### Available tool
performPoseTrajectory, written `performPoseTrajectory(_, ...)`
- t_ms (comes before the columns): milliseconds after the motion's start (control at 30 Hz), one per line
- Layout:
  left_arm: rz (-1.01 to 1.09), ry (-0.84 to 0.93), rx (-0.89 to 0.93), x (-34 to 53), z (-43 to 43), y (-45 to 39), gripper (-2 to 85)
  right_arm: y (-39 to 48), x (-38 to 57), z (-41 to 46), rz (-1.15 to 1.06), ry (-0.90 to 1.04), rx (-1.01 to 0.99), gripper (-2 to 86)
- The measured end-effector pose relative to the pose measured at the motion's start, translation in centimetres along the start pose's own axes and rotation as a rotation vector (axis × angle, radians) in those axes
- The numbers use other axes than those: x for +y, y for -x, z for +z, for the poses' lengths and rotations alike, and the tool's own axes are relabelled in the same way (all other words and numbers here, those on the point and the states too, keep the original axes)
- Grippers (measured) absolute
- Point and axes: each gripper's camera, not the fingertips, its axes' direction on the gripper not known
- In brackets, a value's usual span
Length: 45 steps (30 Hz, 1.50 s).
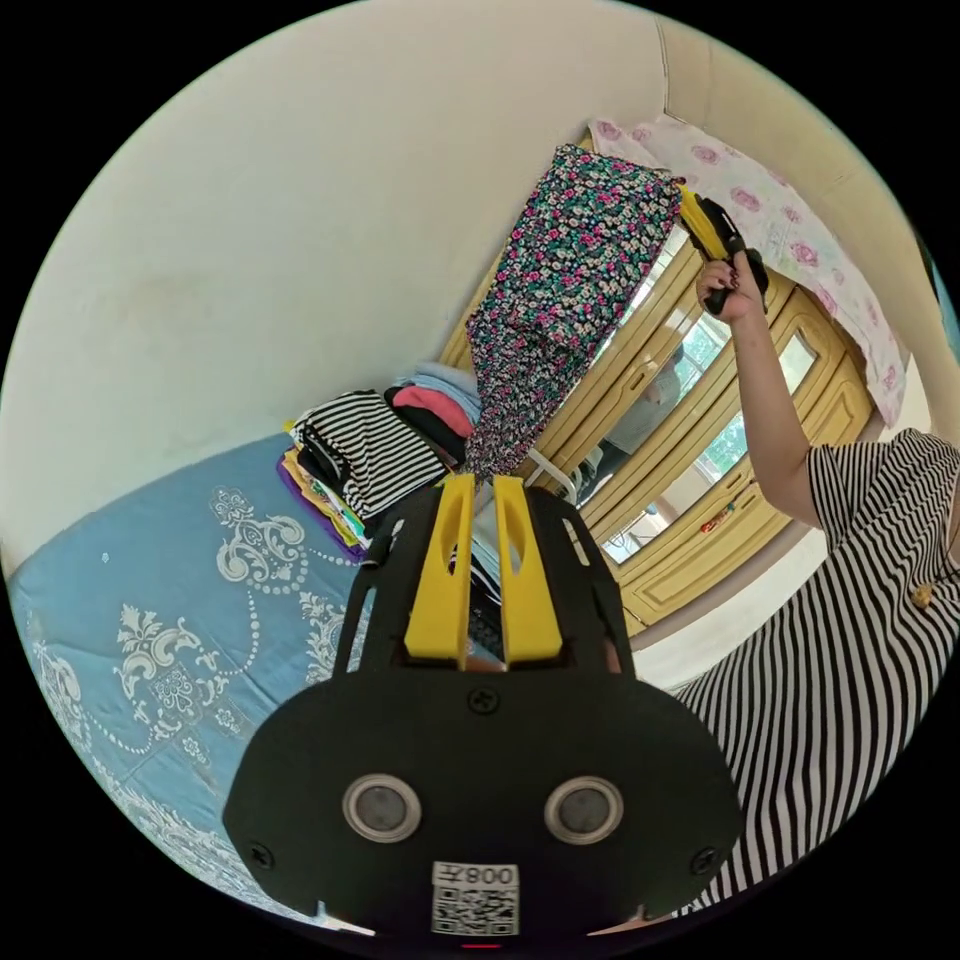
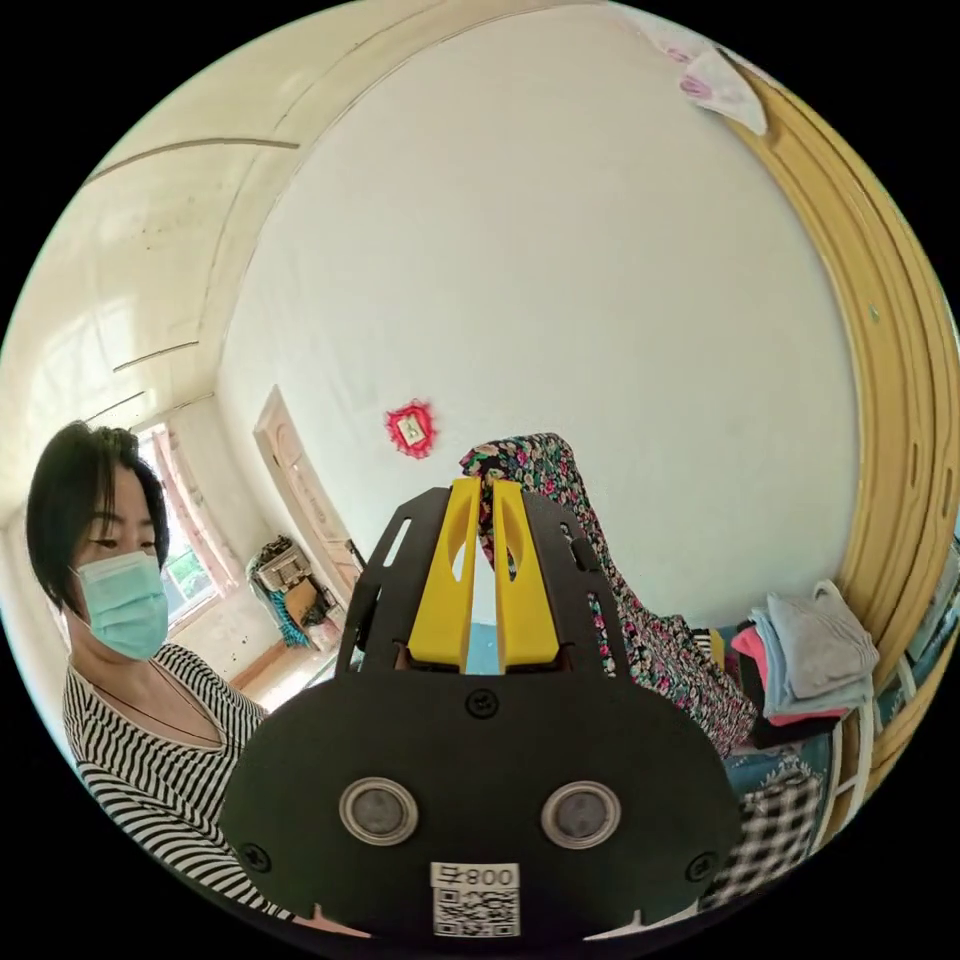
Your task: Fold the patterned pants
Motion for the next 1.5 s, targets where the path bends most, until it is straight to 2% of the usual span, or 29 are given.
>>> performPoseTrajectory(200,0.048,0.003,-0.013,5.9,-4.8,0.5,9.5,7.2,1.2,6.8,-0.064,-0.015,-0.179,1.7)
performPoseTrajectory(400,0.095,0.068,-0.036,12.0,-6.5,-0.5,11.6,10.0,5.6,13.9,-0.029,0.016,-0.345,1.7)
performPoseTrajectory(500,0.084,0.081,-0.179,15.0,-7.2,-0.8,9.2,10.1,8.5,17.6,0.008,0.053,-0.441,1.7)
performPoseTrajectory(567,0.028,0.079,-0.316,17.2,-8.1,-0.5,4.2,10.1,10.2,19.6,0.017,0.08,-0.476,1.8)
performPoseTrajectory(633,0.007,0.077,-0.321,18.8,-9.1,-0.1,3.3,10.0,11.7,21.2,0.019,0.103,-0.511,1.8)
performPoseTrajectory(867,-0.187,0.038,-0.372,26.3,-14.8,1.7,2.1,6.1,17.6,24.6,0.043,0.157,-0.493,1.9)
performPoseTrajectory(1133,-0.378,-0.014,-0.397,33.7,-21.1,2.5,2.0,-3.3,26.4,27.1,0.209,0.205,-0.451,1.9)
performPoseTrajectory(1300,-0.405,-0.041,-0.393,37.2,-23.7,1.4,2.0,-8.4,31.2,28.8,0.318,0.179,-0.536,1.8)
performPoseTrajectory(1500,-0.434,-0.09,-0.379,41.0,-25.8,0.4,1.8,-9.6,33.3,32.2,0.296,0.19,-0.631,1.8)
